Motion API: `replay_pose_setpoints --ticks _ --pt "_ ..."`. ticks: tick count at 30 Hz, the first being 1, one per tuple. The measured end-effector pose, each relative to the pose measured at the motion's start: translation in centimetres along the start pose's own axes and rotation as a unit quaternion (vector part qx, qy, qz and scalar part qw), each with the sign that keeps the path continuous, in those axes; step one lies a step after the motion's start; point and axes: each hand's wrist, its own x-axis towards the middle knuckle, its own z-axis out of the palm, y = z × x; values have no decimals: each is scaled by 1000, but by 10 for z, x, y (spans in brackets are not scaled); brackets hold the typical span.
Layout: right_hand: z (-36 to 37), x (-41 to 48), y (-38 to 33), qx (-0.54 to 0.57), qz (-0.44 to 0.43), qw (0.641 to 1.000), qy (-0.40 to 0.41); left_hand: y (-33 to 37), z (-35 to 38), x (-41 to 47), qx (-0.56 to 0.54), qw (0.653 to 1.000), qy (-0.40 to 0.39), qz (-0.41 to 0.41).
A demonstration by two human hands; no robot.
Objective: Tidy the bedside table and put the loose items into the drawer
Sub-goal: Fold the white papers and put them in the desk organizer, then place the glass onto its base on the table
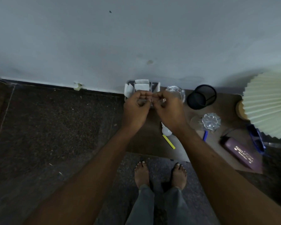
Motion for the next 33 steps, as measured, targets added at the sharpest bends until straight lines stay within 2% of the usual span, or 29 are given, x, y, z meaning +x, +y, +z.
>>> replay_pose_setpoints --ticks 9,19,23,33 --pt "-11 -60 41 23 62 998 17 -19 29 -47 -34 996 -26 -75" --pt "-28 -112 82 32 130 989 68 -49 65 -82 -6 987 -28 -157" --pt "-33 -119 94 -4 153 986 67 -59 78 -86 25 982 -28 -187" --pt "-45 -124 117 -19 172 981 83 -68 104 -93 46 982 -22 -184"
